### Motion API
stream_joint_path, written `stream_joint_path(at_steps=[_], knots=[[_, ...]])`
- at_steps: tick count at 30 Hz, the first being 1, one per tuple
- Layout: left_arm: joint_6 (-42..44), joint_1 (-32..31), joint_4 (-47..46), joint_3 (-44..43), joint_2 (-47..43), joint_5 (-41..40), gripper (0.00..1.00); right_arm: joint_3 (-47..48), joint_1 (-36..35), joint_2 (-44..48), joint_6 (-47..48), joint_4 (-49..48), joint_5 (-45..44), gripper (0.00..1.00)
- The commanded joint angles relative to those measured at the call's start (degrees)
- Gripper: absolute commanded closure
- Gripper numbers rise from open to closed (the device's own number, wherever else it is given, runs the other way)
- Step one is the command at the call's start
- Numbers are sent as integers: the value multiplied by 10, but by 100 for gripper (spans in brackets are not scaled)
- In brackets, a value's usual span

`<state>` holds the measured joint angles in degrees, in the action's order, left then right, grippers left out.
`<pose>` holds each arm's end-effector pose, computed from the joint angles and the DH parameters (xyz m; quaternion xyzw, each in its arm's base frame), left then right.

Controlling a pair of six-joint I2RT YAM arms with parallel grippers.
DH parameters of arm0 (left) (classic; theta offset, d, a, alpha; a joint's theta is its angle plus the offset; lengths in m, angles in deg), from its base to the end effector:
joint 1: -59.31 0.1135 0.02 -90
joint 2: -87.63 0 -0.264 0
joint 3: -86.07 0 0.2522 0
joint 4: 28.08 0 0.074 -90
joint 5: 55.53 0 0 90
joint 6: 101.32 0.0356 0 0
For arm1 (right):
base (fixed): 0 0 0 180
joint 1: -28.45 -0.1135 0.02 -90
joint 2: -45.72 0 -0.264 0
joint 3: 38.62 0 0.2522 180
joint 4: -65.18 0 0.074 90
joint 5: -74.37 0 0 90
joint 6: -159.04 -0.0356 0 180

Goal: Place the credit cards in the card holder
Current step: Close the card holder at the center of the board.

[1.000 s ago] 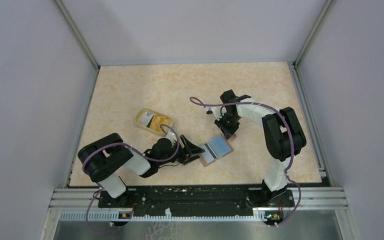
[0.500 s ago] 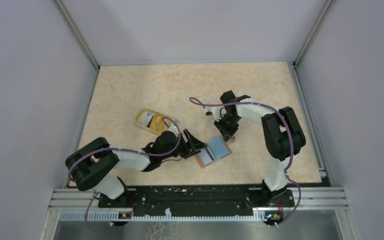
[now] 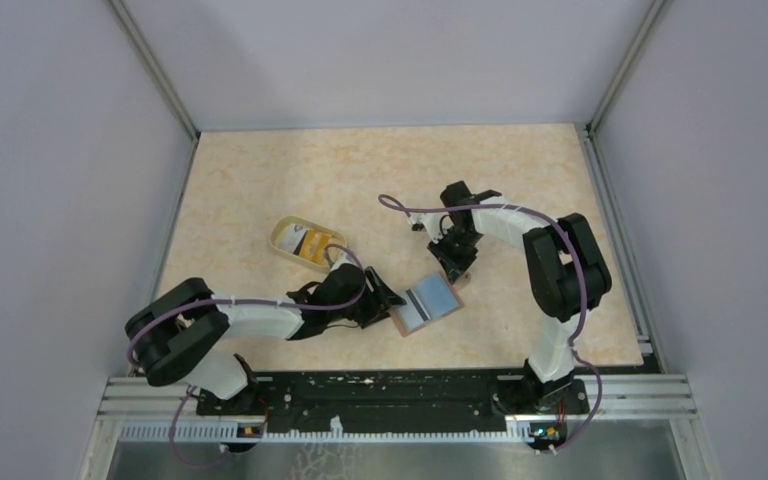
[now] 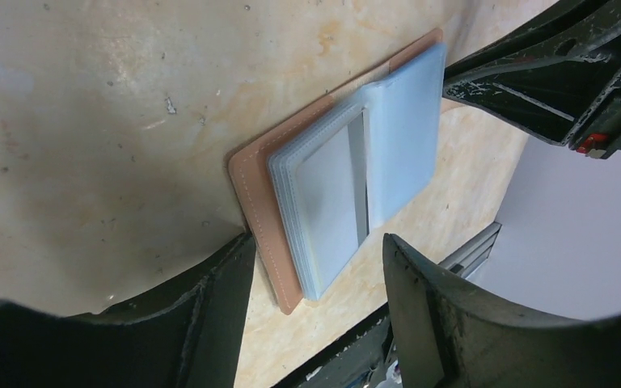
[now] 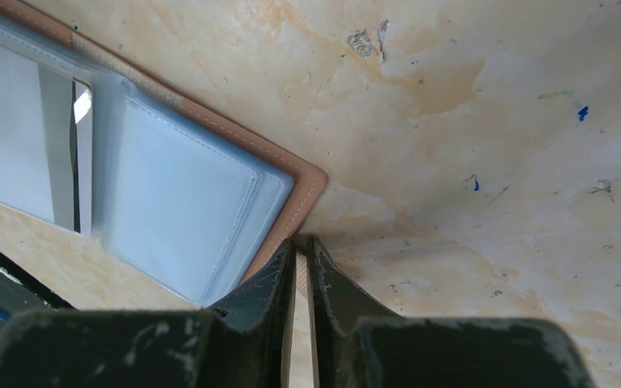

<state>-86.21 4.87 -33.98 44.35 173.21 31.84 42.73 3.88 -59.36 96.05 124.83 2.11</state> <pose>0.1571 -0.2170 0.1346 -0.1694 0.8823 -0.3876 0.2063 0.2974 0.1479 0.1597 -0.4372 0.8843 0.1527 0.0603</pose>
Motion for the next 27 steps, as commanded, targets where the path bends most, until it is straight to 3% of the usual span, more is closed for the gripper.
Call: stream_joint_path(at_steps=[1,12,20,27], knots=[[-31,-8,70,-10,-13,-40,34,2,-5,-22,5,6,4,90],[-49,-26,15,-17,32,-8,34,3,-5,-22,5,7,5,90],[-32,-25,-185,50,29,-11,39,3,-5,-23,6,10,12,90],[3,-26,-262,55,23,-16,40,4,-5,-21,7,12,16,90]])
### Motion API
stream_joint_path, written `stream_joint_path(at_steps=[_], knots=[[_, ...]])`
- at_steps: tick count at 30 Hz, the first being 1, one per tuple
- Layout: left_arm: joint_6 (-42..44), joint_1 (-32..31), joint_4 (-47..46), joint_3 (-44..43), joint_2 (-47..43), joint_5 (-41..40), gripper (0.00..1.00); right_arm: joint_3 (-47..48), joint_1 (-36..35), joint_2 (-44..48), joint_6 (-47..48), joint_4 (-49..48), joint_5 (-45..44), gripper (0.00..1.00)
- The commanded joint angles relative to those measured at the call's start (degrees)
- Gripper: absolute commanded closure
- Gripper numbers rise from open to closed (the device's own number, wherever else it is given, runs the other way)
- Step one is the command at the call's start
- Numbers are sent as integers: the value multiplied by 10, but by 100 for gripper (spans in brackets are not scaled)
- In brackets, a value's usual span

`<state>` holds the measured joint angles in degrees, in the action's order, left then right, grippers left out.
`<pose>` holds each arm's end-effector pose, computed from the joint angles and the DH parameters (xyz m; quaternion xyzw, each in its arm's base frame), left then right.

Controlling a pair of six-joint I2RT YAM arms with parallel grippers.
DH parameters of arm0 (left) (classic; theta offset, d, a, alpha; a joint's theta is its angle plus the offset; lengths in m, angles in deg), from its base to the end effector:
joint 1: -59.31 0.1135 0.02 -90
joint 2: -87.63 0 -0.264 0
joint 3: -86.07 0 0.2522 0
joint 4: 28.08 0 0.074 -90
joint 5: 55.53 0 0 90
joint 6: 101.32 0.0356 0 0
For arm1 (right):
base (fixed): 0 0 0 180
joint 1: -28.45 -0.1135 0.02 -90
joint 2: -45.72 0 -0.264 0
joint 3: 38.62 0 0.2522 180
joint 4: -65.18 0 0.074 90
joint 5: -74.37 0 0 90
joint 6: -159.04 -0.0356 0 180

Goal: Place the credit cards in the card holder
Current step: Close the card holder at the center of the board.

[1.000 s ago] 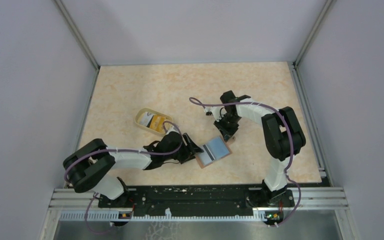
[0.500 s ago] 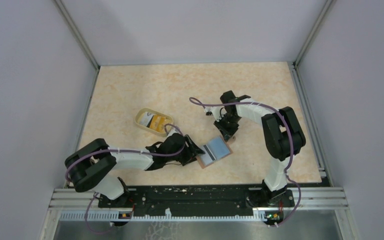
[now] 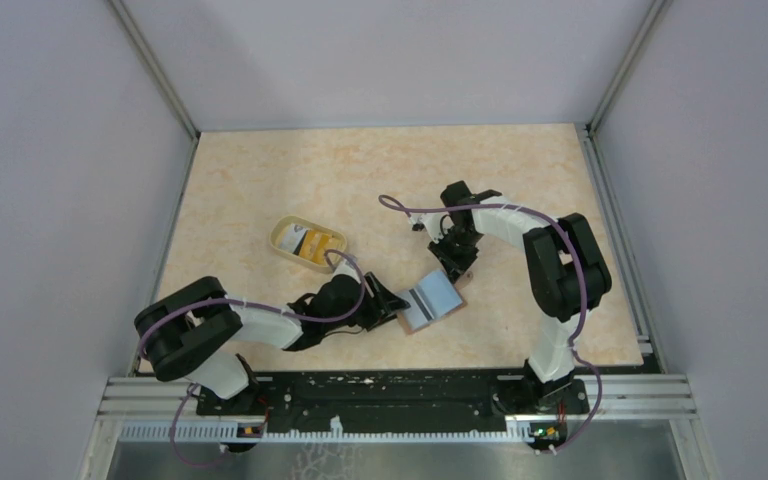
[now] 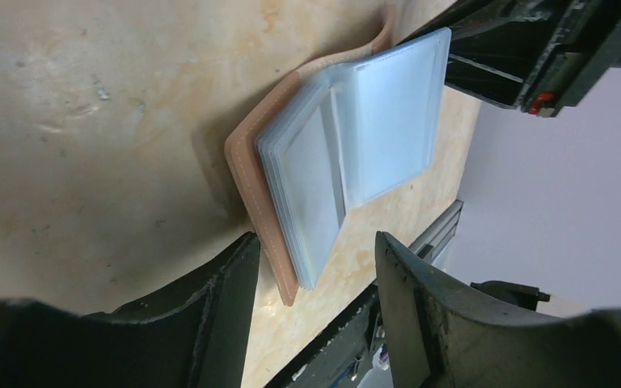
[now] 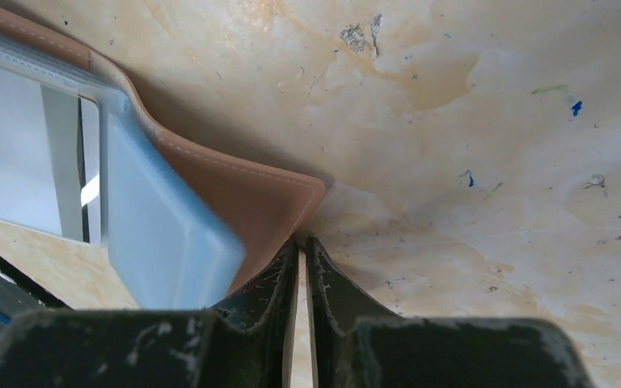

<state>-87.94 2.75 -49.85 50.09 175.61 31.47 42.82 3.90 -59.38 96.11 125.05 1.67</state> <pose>0.1452 -0.2164 0.1234 -0.1638 0.8512 -0.4481 0.2187 0.2975 0.1475 0.1599 -0.4374 0.8849 0.1489 0.0591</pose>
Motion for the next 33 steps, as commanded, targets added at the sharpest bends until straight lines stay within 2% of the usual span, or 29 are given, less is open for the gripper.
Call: stream_joint_path(at_steps=[1,7,14,27,33], knots=[[21,-4,-111,-2,1,-11,40,3,-5,-21,7,10,20,90],[22,-4,-150,3,15,-3,45,4,-5,-21,7,11,23,90],[29,-4,-154,-11,30,5,46,4,-5,-20,7,11,24,90],[89,-4,-162,-106,125,27,45,8,1,-7,6,12,54,90],[121,-4,-99,-157,156,46,45,7,21,23,0,-3,70,88]])
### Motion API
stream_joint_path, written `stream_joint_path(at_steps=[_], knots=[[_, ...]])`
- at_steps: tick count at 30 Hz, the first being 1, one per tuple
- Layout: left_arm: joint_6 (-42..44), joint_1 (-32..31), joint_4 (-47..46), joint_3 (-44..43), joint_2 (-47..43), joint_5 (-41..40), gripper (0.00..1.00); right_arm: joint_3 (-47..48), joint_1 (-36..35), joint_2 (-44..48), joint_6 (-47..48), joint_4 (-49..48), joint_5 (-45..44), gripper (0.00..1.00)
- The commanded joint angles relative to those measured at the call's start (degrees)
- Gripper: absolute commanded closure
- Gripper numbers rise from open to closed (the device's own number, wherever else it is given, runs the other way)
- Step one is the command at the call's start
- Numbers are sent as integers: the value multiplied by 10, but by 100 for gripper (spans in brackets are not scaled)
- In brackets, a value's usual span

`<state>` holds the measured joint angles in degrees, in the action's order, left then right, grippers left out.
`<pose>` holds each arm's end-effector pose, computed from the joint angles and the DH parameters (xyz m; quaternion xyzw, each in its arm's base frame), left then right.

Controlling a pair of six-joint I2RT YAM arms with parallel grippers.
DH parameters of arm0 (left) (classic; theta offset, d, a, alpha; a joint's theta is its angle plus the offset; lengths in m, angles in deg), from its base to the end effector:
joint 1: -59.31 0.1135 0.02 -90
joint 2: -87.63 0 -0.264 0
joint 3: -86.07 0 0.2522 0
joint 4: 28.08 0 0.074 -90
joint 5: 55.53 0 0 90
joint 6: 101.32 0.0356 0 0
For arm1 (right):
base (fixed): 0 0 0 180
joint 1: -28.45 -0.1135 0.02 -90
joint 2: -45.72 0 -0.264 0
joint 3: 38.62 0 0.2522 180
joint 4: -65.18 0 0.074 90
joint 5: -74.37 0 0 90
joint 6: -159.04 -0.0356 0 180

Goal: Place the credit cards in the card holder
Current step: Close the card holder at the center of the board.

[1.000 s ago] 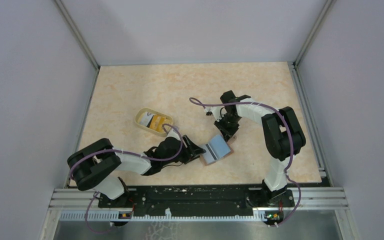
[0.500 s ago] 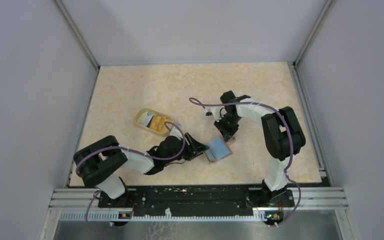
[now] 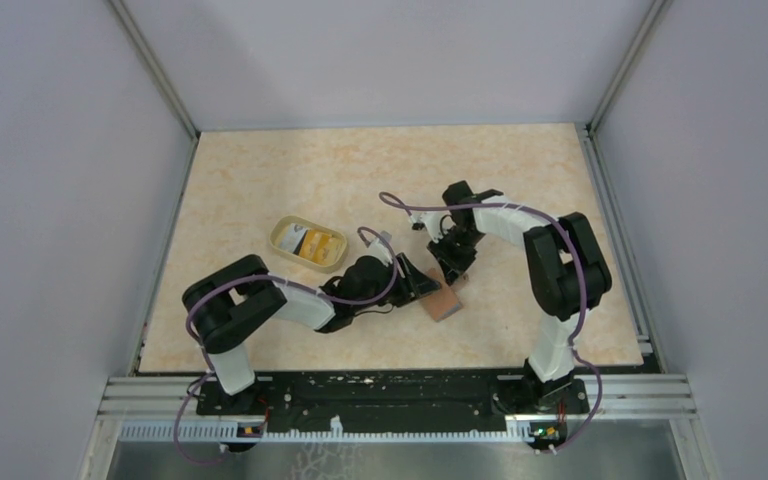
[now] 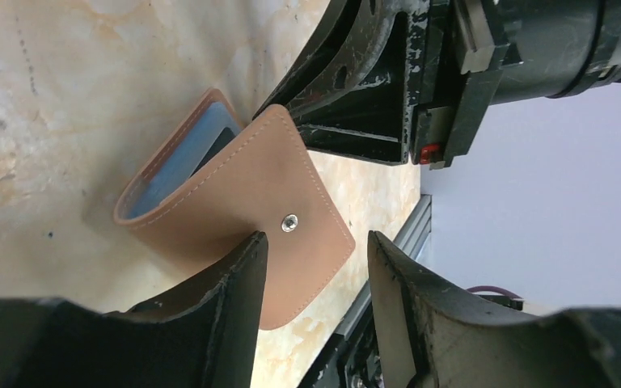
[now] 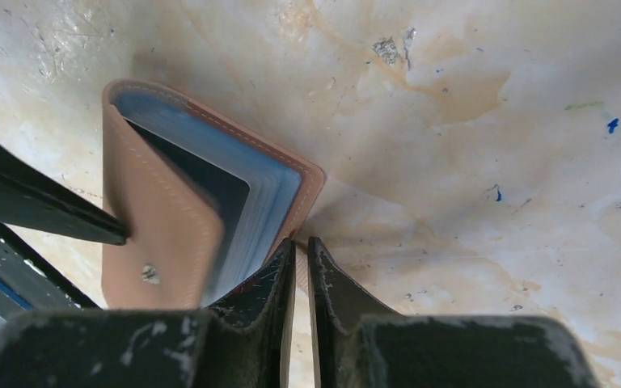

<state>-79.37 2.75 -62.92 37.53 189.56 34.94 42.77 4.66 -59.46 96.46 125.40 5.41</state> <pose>0.1810 -0.2746 0.1345 -0.0789 0.8080 -0.5185 0.2684 0.2978 0.1453 0.1599 -0.4329 0.8813 0.1806 0.0571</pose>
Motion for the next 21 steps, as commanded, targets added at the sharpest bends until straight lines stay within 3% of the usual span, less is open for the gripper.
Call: stream_joint_path(at_steps=[1,7,11,21], knots=[[38,-4,47,-37,22,8,45,7,19,32,-5,-11,35,88],[38,-3,95,-57,42,1,50,-7,57,113,-22,-61,35,84],[35,1,93,-59,57,-17,58,-23,87,151,-21,-75,57,73],[33,4,88,-59,71,-17,65,11,102,69,31,22,74,68]])
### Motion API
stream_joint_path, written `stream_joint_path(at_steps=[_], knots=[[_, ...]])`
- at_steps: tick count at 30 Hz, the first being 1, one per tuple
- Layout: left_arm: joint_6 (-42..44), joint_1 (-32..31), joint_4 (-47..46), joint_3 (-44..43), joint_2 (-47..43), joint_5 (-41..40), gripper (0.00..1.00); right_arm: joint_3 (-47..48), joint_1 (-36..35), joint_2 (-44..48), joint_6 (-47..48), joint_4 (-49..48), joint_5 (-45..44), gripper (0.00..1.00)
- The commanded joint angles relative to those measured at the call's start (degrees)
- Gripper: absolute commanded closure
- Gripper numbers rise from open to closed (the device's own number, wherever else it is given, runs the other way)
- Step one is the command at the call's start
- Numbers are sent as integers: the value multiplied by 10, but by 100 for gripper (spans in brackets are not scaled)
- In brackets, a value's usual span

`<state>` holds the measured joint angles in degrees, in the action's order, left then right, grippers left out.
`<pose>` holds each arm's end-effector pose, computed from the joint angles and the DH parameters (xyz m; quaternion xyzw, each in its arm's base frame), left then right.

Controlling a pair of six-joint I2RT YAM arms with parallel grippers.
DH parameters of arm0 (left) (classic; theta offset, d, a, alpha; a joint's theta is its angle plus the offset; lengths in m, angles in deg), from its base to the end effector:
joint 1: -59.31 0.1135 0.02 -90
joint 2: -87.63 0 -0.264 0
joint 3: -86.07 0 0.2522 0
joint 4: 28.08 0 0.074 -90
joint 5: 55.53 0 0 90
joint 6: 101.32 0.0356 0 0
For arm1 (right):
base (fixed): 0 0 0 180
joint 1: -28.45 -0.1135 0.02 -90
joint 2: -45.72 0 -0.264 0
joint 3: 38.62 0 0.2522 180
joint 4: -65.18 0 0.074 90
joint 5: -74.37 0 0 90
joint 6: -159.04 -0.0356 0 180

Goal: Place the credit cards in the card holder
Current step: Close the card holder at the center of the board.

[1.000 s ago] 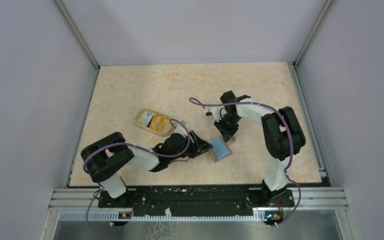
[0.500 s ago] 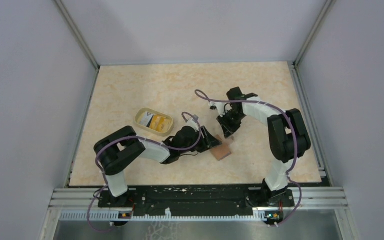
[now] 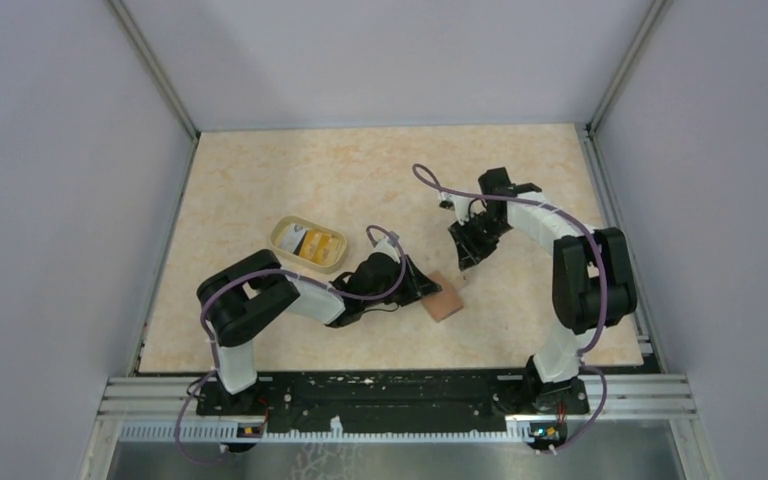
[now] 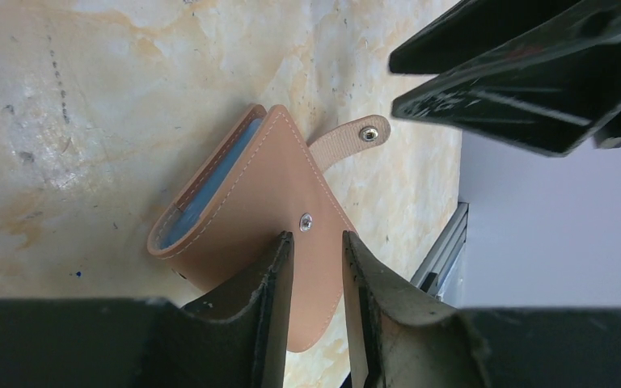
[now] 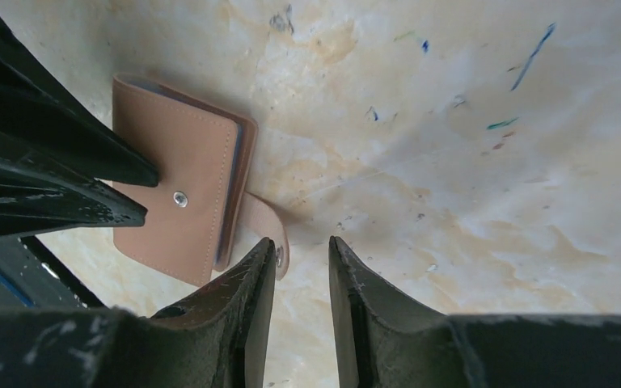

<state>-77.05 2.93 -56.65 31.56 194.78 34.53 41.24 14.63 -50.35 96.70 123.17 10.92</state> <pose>0.1943 -0.2923 0.1206 -0.0681 0.8362 -0.4764 0.2630 0.3059 0.0916 0.2038 -0.3709 0.8904 0.2097 0.1602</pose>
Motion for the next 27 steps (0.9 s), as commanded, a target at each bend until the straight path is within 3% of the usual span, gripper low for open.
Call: stream_joint_path(at_steps=[1,7,15,27], knots=[[9,2,23,2,19,-13,65,28,5,-25,32,50,22,67],[7,2,15,5,23,-9,65,36,20,-40,44,78,41,69],[8,2,12,7,21,-8,66,43,25,-65,48,96,64,81],[9,2,9,12,17,-10,66,46,27,-73,46,100,70,86]])
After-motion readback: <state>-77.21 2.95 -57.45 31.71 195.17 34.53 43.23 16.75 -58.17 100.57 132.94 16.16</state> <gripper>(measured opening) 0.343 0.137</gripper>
